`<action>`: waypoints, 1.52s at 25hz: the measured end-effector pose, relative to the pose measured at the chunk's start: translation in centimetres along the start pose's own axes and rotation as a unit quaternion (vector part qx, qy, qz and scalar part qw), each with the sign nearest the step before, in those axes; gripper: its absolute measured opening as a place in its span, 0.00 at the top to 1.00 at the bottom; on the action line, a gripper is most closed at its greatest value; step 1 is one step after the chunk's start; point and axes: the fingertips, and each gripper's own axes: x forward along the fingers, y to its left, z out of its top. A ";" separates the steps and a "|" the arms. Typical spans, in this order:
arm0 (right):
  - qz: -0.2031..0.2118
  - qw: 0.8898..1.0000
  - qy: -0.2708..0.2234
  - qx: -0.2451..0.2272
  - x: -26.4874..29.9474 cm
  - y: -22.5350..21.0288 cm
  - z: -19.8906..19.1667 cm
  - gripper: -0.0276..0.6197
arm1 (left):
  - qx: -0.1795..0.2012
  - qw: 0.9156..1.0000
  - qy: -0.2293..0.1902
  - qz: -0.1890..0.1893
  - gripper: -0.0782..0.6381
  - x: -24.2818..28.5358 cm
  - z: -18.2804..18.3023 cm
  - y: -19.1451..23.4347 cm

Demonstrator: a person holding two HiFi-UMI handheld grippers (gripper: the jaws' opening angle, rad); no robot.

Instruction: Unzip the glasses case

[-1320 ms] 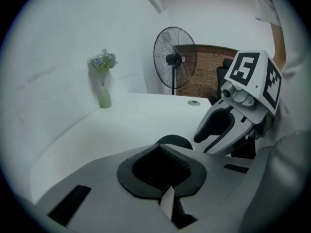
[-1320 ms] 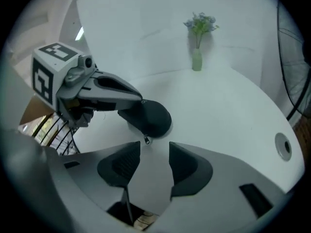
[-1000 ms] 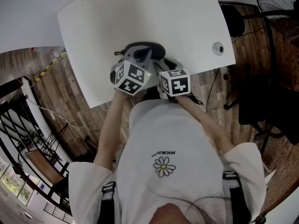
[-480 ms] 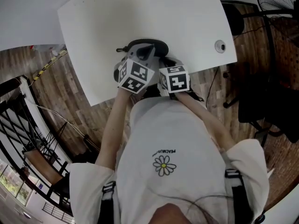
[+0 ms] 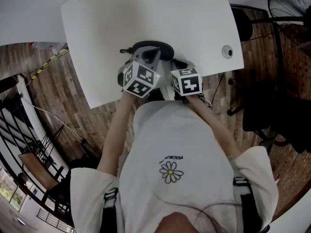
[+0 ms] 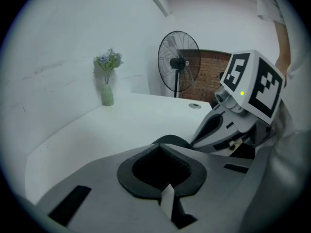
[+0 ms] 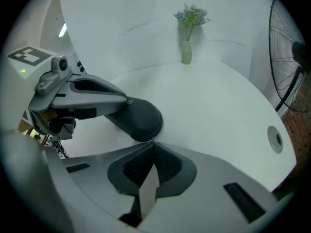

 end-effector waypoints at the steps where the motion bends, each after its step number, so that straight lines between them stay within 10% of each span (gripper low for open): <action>1: -0.003 1.000 -0.002 -0.001 0.0 -0.7 0.3 0.94 | -0.002 1.000 0.000 0.000 0.87 0.0 0.0 0.0; 8: 0.024 0.989 0.012 -0.147 0.7 -2.1 1.5 0.94 | -0.013 1.000 0.006 0.012 0.87 0.3 0.1 0.0; 13: 0.085 0.942 0.059 -0.319 1.6 -2.5 2.7 0.94 | -0.028 0.999 0.006 0.031 0.87 0.5 0.1 -0.1; 17: 0.122 0.878 0.087 -0.455 2.4 -2.5 4.1 0.94 | -0.048 0.998 0.007 0.047 0.87 0.6 0.4 0.0; 25: 0.197 0.716 0.098 -0.663 4.4 -1.0 6.5 0.94 | -0.101 0.992 0.022 0.079 0.87 1.2 0.7 0.4; 29: 0.211 0.674 0.096 -0.702 5.8 0.8 7.7 0.94 | -0.121 0.990 0.015 0.074 0.87 1.3 0.7 0.8; 33: 0.212 0.676 0.080 -0.701 6.4 2.3 8.3 0.94 | -0.125 0.989 0.015 0.081 0.87 0.6 0.1 1.4; 38: 0.164 0.768 0.044 -0.618 5.5 -0.1 10.1 0.95 | -0.161 0.981 0.006 0.112 0.87 -0.5 0.4 2.8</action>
